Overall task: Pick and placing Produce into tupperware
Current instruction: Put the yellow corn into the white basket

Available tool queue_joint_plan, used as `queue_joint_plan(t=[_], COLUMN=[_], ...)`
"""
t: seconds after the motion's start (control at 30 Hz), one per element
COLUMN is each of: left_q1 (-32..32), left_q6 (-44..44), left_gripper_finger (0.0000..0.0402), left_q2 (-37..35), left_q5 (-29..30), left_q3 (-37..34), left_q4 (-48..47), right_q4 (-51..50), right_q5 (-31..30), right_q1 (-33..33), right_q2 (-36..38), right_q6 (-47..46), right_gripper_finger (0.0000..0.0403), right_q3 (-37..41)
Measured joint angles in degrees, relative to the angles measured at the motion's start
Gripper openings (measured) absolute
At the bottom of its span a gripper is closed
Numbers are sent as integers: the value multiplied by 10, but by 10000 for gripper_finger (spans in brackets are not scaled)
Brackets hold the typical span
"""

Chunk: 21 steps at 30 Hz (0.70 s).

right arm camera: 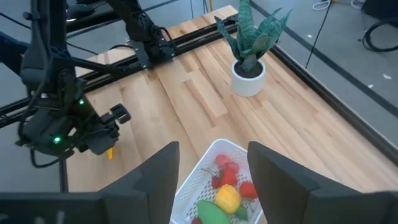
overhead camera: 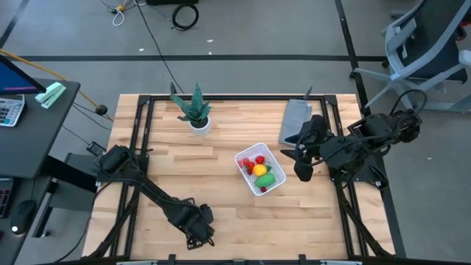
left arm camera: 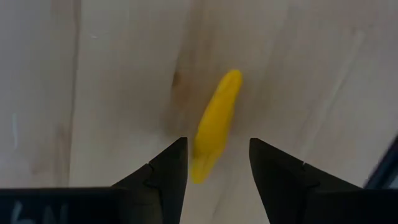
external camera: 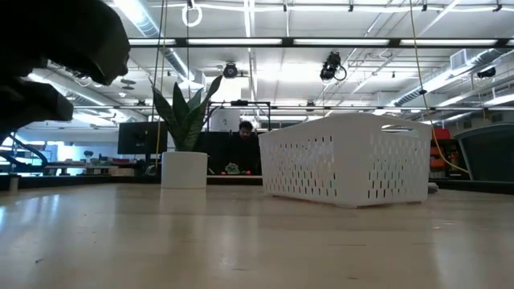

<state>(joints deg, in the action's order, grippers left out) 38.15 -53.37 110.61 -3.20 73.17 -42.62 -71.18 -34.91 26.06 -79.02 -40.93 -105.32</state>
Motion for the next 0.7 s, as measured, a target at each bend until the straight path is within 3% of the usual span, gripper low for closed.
queue_joint_plan(t=[0.5, 0.7], left_q1=[-1, -15], left_q6=[15, 15], left_gripper_finger=[163, 82], left_q2=[-4, -2], left_q5=[-1, -11], left_q3=[-32, -31], left_q4=[24, 22], right_q4=[0, 0], right_q5=[3, 3], right_q1=[0, 0], right_q2=[0, 0], right_q6=[-9, -9], right_gripper_finger=[199, 199], right_q3=[0, 0])
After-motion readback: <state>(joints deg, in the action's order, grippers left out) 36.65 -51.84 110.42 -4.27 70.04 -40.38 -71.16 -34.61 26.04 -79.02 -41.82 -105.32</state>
